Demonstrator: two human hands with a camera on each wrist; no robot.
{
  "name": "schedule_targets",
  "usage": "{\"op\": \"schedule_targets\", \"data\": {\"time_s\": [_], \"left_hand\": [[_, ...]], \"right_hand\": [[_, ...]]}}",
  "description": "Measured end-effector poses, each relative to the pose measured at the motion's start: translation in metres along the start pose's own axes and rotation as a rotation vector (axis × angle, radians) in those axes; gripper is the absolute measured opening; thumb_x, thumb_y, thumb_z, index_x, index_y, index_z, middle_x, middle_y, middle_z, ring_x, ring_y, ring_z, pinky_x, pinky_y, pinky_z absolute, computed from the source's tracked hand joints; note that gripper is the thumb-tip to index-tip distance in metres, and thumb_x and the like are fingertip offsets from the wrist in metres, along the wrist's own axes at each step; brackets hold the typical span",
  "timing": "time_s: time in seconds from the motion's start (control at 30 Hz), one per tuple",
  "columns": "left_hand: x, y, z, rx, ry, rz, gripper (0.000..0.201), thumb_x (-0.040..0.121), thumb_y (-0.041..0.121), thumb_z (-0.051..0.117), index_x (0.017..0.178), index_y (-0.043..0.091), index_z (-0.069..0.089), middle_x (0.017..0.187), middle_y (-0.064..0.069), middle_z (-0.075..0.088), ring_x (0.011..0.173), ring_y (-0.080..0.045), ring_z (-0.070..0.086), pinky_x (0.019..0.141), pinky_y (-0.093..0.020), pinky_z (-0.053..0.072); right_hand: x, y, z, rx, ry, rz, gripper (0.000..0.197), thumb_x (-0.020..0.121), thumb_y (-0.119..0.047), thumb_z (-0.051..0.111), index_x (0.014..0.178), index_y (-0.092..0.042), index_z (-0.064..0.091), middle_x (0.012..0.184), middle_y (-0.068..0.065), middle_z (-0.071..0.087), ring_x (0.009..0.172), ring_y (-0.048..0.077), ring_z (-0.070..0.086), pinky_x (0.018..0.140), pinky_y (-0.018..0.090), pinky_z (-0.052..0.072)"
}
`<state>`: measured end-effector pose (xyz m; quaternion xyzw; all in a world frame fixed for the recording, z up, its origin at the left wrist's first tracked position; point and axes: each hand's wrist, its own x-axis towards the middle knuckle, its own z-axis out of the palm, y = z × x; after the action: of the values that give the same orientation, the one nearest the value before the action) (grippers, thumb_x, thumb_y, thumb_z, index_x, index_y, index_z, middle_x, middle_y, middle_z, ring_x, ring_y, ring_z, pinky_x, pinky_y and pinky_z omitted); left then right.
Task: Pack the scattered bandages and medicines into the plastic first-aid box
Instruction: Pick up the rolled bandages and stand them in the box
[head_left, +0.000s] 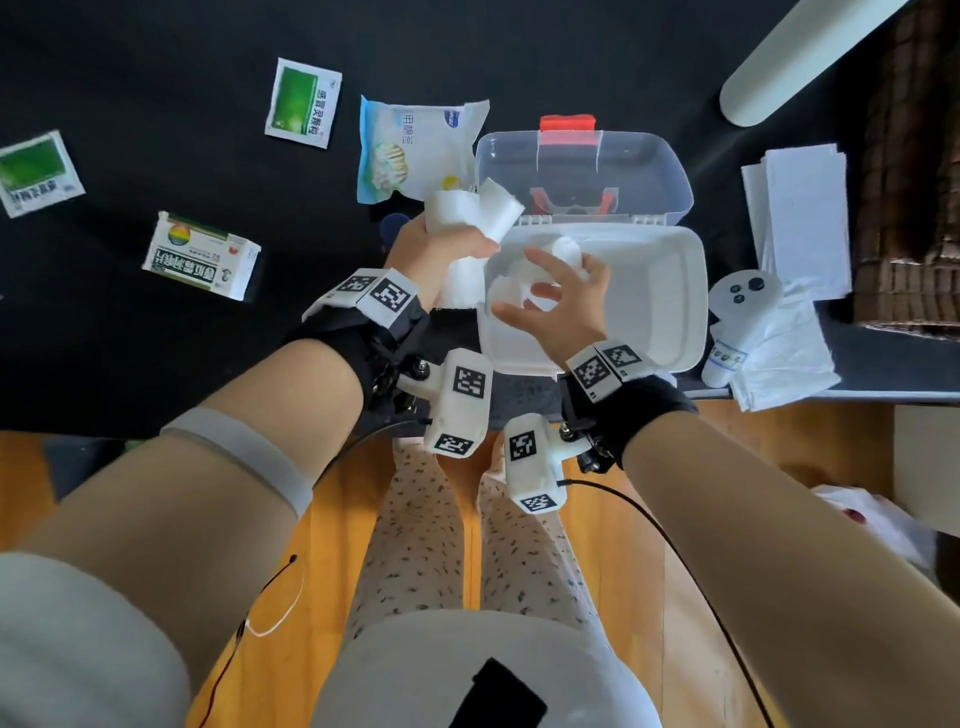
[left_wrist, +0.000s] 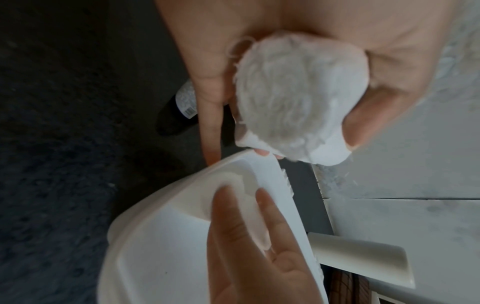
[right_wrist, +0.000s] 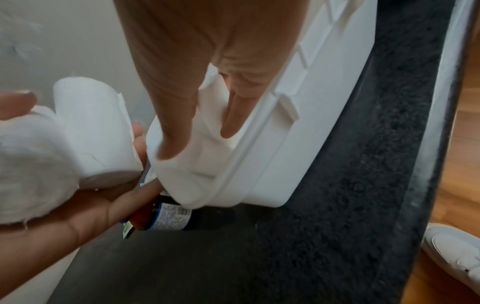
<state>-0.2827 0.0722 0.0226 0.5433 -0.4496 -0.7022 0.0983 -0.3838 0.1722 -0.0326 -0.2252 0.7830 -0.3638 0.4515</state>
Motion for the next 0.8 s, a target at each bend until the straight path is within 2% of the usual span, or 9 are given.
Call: {"op": "schedule_targets", "data": {"time_s": [0.1,0.23,0.33,0.43,0.53,0.6,0.7,0.8], "left_hand": [[0.003,0.0,-0.001,-0.004,-0.015,-0.002,0.051,0.034,0.03,0.068,0.084,0.019,0.062,0.088,-0.012,0.061,0.091,-0.032,0.061,0.09,-0.064,0.048],[0.005,-0.001,-0.005,0.007,-0.036,0.003,0.05,0.036,0.029,0.068,0.085,0.021,0.062,0.087,-0.01,0.062,0.092,-0.032,0.061,0.091,-0.063,0.047],[0.006,-0.003,-0.006,0.017,-0.05,0.004,0.039,0.047,0.017,0.069,0.085,0.019,0.062,0.084,-0.008,0.062,0.089,-0.031,0.062,0.092,-0.061,0.048],[0.005,-0.002,-0.006,0.006,-0.052,-0.001,0.036,0.05,0.016,0.068,0.085,0.016,0.062,0.082,-0.008,0.061,0.087,-0.03,0.061,0.093,-0.06,0.048],[0.004,0.0,-0.006,0.009,-0.055,-0.001,0.039,0.047,0.018,0.067,0.085,0.015,0.061,0.08,-0.008,0.06,0.085,-0.029,0.06,0.093,-0.059,0.048],[0.004,0.0,-0.006,0.001,-0.058,-0.007,0.044,0.041,0.021,0.068,0.084,0.015,0.061,0.08,-0.007,0.059,0.084,-0.029,0.059,0.091,-0.058,0.049],[0.005,0.001,-0.007,0.008,-0.064,-0.013,0.041,0.042,0.019,0.068,0.083,0.017,0.06,0.08,-0.007,0.058,0.084,-0.029,0.058,0.092,-0.059,0.048],[0.006,0.0,-0.007,0.008,-0.046,-0.019,0.048,0.035,0.027,0.068,0.081,0.017,0.062,0.08,-0.008,0.059,0.085,-0.029,0.059,0.091,-0.06,0.047]], "right_hand": [[0.0,-0.001,0.002,-0.055,0.012,-0.014,0.055,0.07,-0.007,0.078,0.12,-0.019,0.057,0.143,0.008,0.014,0.099,0.016,0.05,0.089,0.021,0.048],[0.004,-0.003,0.0,-0.172,-0.015,-0.022,0.062,0.067,-0.022,0.081,0.123,-0.027,0.054,0.139,0.008,0.02,0.101,0.017,0.051,0.094,0.024,0.044],[0.004,-0.003,0.0,-0.15,-0.016,-0.035,0.06,0.068,-0.027,0.08,0.122,-0.028,0.055,0.137,0.008,0.027,0.101,0.017,0.052,0.095,0.025,0.045],[0.004,-0.003,0.004,-0.105,-0.019,-0.077,0.048,0.069,-0.018,0.079,0.113,-0.024,0.06,0.132,0.008,0.039,0.102,0.014,0.051,0.098,0.027,0.047],[0.005,-0.003,0.007,-0.079,-0.002,-0.121,0.044,0.069,-0.008,0.075,0.102,-0.022,0.049,0.118,0.004,0.052,0.105,0.012,0.05,0.098,0.033,0.048],[0.007,-0.004,0.007,-0.066,0.008,-0.1,0.05,0.069,-0.007,0.075,0.102,-0.02,0.04,0.111,-0.002,0.049,0.107,0.014,0.051,0.097,0.032,0.048],[0.01,-0.003,0.007,-0.032,-0.006,-0.016,0.056,0.068,-0.012,0.078,0.105,-0.019,0.037,0.116,-0.001,0.048,0.106,0.023,0.058,0.09,0.028,0.05],[0.01,-0.003,0.007,-0.054,-0.046,0.017,0.066,0.065,-0.013,0.081,0.117,-0.011,0.04,0.13,0.005,0.049,0.098,0.023,0.061,0.089,0.029,0.049]]}}
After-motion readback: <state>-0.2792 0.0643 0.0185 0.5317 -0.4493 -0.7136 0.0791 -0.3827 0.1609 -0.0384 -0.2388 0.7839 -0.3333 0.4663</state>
